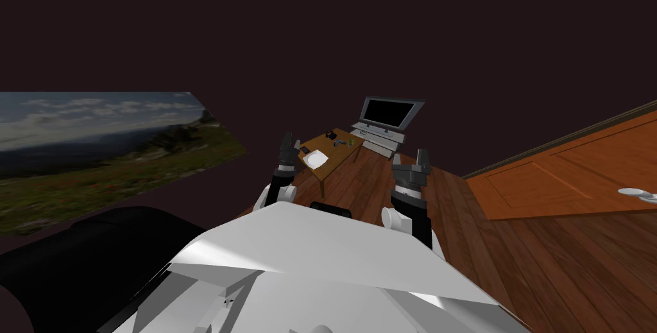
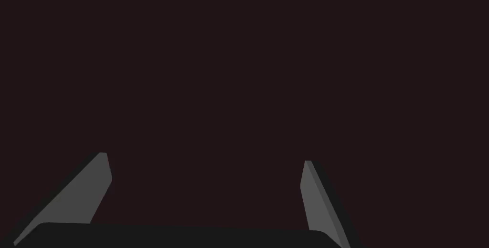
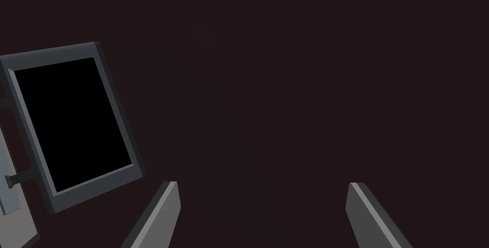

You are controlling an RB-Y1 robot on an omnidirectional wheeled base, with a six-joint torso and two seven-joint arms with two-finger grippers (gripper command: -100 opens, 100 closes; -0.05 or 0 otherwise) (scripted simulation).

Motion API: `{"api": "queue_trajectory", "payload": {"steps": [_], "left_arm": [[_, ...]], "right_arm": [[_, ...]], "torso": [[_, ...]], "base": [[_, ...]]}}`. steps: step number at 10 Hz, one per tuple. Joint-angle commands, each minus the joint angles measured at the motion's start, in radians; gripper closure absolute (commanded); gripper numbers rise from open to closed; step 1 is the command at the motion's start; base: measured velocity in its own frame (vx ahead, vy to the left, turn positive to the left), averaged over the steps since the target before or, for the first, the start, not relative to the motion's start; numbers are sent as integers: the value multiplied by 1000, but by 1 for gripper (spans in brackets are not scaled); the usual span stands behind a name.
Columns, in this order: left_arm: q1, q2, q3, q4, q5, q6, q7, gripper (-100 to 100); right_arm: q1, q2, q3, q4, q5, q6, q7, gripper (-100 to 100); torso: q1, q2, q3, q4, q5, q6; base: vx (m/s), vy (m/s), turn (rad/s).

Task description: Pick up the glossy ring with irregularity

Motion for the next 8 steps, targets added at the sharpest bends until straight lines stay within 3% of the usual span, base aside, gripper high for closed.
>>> {"api": "queue_trajectory", "payload": {"steps": [1,8], "left_arm": [[-6,25,12,31,22,12,2,-100],[-38,79,55,179,110,73,15,-100]], "right_arm": [[0,0,0,0,0,0,0,0],[0,0,0,0,0,0,0,0]], "torso": [[0,0,0,0,0,0],[-8,-2,-1,-1,-2,0]], "base": [[24,-50,7],[33,-114,14]]}}
